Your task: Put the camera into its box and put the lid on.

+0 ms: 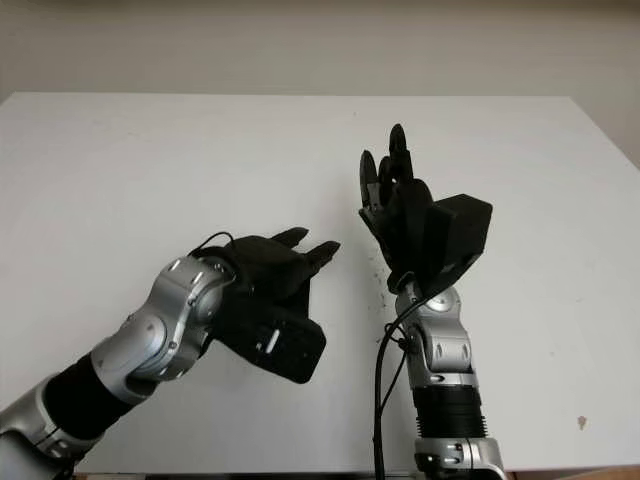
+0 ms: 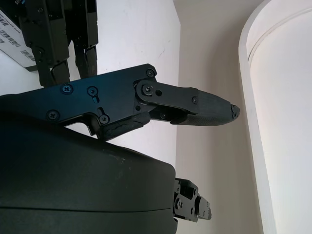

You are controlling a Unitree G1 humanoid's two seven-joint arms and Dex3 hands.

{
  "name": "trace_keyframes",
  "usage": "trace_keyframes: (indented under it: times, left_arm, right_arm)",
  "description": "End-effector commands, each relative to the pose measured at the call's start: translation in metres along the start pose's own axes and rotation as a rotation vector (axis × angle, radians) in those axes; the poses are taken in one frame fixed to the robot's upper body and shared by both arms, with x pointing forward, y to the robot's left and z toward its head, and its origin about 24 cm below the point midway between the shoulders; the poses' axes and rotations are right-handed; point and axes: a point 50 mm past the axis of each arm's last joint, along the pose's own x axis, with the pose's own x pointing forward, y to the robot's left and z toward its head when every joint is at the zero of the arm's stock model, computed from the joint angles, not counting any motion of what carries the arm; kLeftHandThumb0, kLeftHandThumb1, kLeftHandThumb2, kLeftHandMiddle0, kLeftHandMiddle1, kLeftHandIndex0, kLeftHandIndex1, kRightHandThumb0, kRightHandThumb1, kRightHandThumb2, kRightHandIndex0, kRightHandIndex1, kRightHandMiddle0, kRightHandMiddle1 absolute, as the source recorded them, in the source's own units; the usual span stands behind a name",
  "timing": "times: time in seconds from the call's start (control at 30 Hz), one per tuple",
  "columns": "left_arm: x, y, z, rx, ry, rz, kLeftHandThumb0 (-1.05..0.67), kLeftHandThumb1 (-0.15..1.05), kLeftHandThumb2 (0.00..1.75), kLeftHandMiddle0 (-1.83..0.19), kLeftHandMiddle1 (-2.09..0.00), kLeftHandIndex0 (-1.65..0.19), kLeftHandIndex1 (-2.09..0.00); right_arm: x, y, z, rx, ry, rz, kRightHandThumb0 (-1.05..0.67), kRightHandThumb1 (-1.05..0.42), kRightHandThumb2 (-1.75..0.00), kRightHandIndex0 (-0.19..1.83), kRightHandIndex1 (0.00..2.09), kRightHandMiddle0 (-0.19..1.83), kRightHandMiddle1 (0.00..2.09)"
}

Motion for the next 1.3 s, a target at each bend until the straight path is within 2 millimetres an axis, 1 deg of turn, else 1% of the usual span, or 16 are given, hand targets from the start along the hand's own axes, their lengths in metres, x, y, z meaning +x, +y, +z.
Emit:
trace_keyframes:
  times: [0.0, 0.1, 0.17, 0.27, 0.33, 0.43, 0.53, 0.63, 0.7, 0.83, 0.97, 1.07, 1.13, 1.23, 1.27]
  left_arm:
    - [0.007, -0.033, 0.0, -0.044, -0.005, -0.1, -0.85, 1.05, 0.68, 0.19, 0.0, 0.19, 0.0]
    - [0.012, -0.048, -0.008, -0.086, 0.023, -0.084, -0.86, 1.05, 0.71, 0.19, 0.0, 0.19, 0.0]
    - [0.014, -0.054, -0.013, -0.11, 0.042, -0.07, -0.85, 1.05, 0.73, 0.19, 0.0, 0.19, 0.0]
    - [0.018, -0.061, -0.028, -0.18, 0.081, -0.02, -0.85, 1.05, 0.73, 0.19, 0.0, 0.19, 0.0]
    - [0.02, -0.064, -0.039, -0.248, 0.098, 0.043, -0.85, 1.05, 0.72, 0.19, 0.0, 0.19, 0.0]
    - [0.018, -0.062, -0.052, -0.349, 0.081, 0.133, -0.85, 1.05, 0.71, 0.19, 0.0, 0.19, 0.0]
    - [0.012, -0.053, -0.064, -0.579, 0.027, 0.232, -0.85, 1.05, 0.66, 0.19, 0.0, 0.19, 0.0]
    - [0.007, -0.043, -0.067, -0.696, 0.001, 0.276, -0.85, 1.05, 0.62, 0.19, 0.0, 0.19, 0.0]
    - [-0.003, -0.032, -0.07, -0.785, -0.032, 0.355, -0.85, 1.05, 0.59, 0.19, 0.0, 0.19, 0.0]
    - [-0.022, -0.016, -0.076, -0.88, -0.081, 0.465, -0.81, 1.05, 0.61, 0.19, 0.0, 0.19, 0.0]
    - [-0.035, -0.006, -0.08, -0.964, -0.125, 0.533, -0.8, 1.05, 0.62, 0.19, 0.0, 0.19, 0.0]
    - [-0.042, -0.001, -0.083, -1.058, -0.17, 0.608, -0.8, 1.05, 0.63, 0.19, 0.0, 0.19, 0.0]
    - [-0.045, 0.003, -0.087, -1.09, -0.182, 0.66, -0.8, 1.05, 0.64, 0.19, 0.0, 0.19, 0.0]
    - [-0.047, 0.009, -0.095, -1.113, -0.182, 0.713, -0.8, 1.05, 0.68, 0.19, 0.0, 0.19, 0.0]
    - [-0.047, 0.01, -0.1, -1.155, -0.195, 0.738, -0.79, 1.05, 0.69, 0.19, 0.0, 0.19, 0.0]
  right_arm:
    - [0.001, -0.002, 0.008, -0.01, -0.028, 0.004, -0.68, -1.05, -0.54, -0.19, 0.04, -0.17, 0.05]
    - [0.001, -0.003, 0.009, -0.012, -0.031, 0.0, -0.67, -1.05, -0.54, -0.19, 0.04, -0.18, 0.05]
    - [0.001, -0.004, 0.009, -0.016, -0.032, -0.001, -0.67, -1.05, -0.55, -0.19, 0.04, -0.17, 0.05]
    - [0.0, -0.006, 0.011, -0.024, -0.037, 0.003, -0.67, -1.05, -0.55, -0.19, 0.04, -0.17, 0.05]
    - [-0.001, -0.007, 0.012, -0.028, -0.039, 0.012, -0.67, -1.05, -0.56, -0.19, 0.03, -0.18, 0.05]
    - [-0.002, -0.01, 0.013, -0.026, -0.035, 0.009, -0.67, -1.05, -0.56, -0.19, 0.01, -0.19, 0.05]
    - [-0.003, -0.012, 0.014, -0.031, -0.035, 0.014, -0.65, -1.05, -0.57, -0.19, 0.0, -0.19, 0.02]
    - [-0.003, -0.015, 0.015, -0.04, -0.031, 0.014, -0.65, -1.05, -0.56, -0.19, 0.0, -0.18, 0.03]
    - [-0.002, -0.015, 0.016, -0.047, -0.028, 0.016, -0.67, -1.05, -0.55, -0.19, 0.01, -0.17, 0.04]
    - [-0.002, -0.016, 0.018, -0.055, -0.024, 0.024, -0.67, -1.05, -0.55, -0.19, 0.01, -0.18, 0.04]
    - [-0.002, -0.017, 0.019, -0.066, -0.02, 0.034, -0.67, -1.05, -0.56, -0.19, 0.01, -0.19, 0.04]
    - [-0.001, -0.016, 0.019, -0.069, -0.019, 0.04, -0.67, -1.05, -0.58, -0.19, 0.0, -0.19, 0.04]
    - [-0.001, -0.015, 0.019, -0.066, -0.022, 0.046, -0.66, -1.05, -0.58, -0.19, 0.0, -0.19, 0.03]
    - [-0.001, -0.013, 0.018, -0.058, -0.026, 0.046, -0.65, -1.05, -0.58, -0.19, 0.01, -0.18, 0.03]
    - [-0.001, -0.012, 0.018, -0.052, -0.025, 0.044, -0.65, -1.05, -0.58, -0.19, 0.01, -0.18, 0.04]
